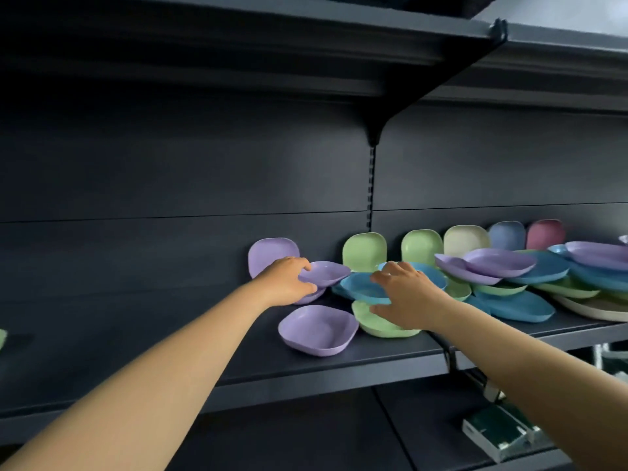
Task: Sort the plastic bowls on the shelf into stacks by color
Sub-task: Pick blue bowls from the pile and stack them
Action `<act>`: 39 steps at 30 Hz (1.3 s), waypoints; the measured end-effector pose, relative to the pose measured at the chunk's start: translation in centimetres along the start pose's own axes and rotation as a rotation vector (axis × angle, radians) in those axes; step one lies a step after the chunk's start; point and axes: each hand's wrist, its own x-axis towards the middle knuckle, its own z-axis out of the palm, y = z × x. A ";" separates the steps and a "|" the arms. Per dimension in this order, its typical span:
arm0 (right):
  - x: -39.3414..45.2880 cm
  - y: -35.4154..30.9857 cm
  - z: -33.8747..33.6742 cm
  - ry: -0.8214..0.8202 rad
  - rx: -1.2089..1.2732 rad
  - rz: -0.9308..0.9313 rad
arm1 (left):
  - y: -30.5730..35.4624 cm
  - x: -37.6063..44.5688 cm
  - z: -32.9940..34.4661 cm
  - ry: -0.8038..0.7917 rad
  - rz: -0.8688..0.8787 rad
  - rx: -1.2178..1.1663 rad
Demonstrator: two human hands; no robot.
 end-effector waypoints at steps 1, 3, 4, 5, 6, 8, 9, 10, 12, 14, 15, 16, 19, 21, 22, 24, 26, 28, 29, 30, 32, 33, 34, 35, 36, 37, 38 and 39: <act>-0.3 1.5 -0.1 -0.001 0.007 0.010 | 1.1 0.6 0.4 -0.006 -0.005 -0.012; -0.6 4.4 -0.2 0.015 0.044 0.036 | 2.8 1.9 1.0 -0.021 -0.009 -0.023; -0.8 5.7 -0.2 0.025 0.068 0.052 | 3.5 2.5 1.3 -0.029 -0.009 -0.023; -0.9 6.9 -0.1 0.035 0.090 0.067 | 4.2 3.2 1.6 -0.031 -0.007 -0.024; -0.8 8.0 0.0 0.041 0.113 0.085 | 4.8 3.9 1.9 -0.029 -0.011 -0.030; -0.8 10.1 0.5 0.028 0.162 0.121 | 5.7 5.2 2.8 -0.028 -0.040 -0.055; -0.6 11.1 0.8 0.018 0.185 0.124 | 6.0 5.9 3.4 -0.025 -0.059 -0.070; -0.4 12.2 1.0 0.005 0.214 0.122 | 6.1 6.6 3.9 -0.022 -0.083 -0.090; 0.6 14.1 1.1 -0.028 0.275 0.105 | 6.2 8.0 5.1 -0.011 -0.140 -0.148; 2.1 15.9 1.2 -0.065 0.346 0.077 | 6.1 9.3 6.3 -0.008 -0.206 -0.189; 3.0 16.6 1.4 -0.087 0.389 0.065 | 5.9 9.8 6.9 -0.002 -0.235 -0.201; 4.0 17.3 1.6 -0.105 0.434 0.050 | 5.7 10.4 7.4 0.008 -0.265 -0.214; 7.5 19.4 2.5 -0.155 0.546 -0.012 | 5.0 12.1 9.0 0.043 -0.373 -0.278; 9.9 20.3 3.0 -0.210 0.584 -0.056 | 4.7 12.9 9.8 0.083 -0.472 -0.334; 11.1 20.6 3.1 -0.246 0.584 -0.072 | 4.4 13.3 10.3 0.095 -0.525 -0.366; 13.9 21.2 3.1 -0.343 0.550 -0.100 | 3.9 14.2 11.2 0.104 -0.620 -0.423; 16.0 21.2 3.4 -0.433 0.494 -0.124 | 3.5 14.4 12.0 0.098 -0.669 -0.478; 18.1 21.0 4.2 -0.491 0.410 -0.155 | 2.9 14.6 12.5 0.124 -0.716 -0.599; 18.8 20.8 4.6 -0.514 0.368 -0.170 | 2.8 14.7 12.6 0.140 -0.727 -0.659; 19.4 20.5 5.0 -0.532 0.340 -0.185 | 2.8 14.7 12.5 0.146 -0.729 -0.704; 20.1 20.0 5.6 -0.561 0.328 -0.208 | 2.9 14.6 12.3 0.140 -0.727 -0.750; 20.4 19.9 5.9 -0.578 0.340 -0.216 | 3.0 14.5 12.1 0.137 -0.729 -0.762; 20.6 19.8 6.1 -0.595 0.360 -0.224 | 3.2 14.5 12.0 0.135 -0.733 -0.774; 20.7 19.8 6.4 -0.613 0.380 -0.230 | 3.3 14.4 11.9 0.130 -0.736 -0.783; 20.8 19.8 6.6 -0.627 0.401 -0.235 | 3.3 14.4 11.8 0.124 -0.739 -0.791; 21.0 19.9 6.8 -0.635 0.422 -0.234 | 3.4 14.3 11.8 0.122 -0.745 -0.797; 21.0 20.0 7.0 -0.636 0.440 -0.232 | 3.4 14.3 11.8 0.123 -0.750 -0.806; 21.1 20.1 7.1 -0.631 0.459 -0.228 | 3.5 14.3 11.8 0.126 -0.750 -0.821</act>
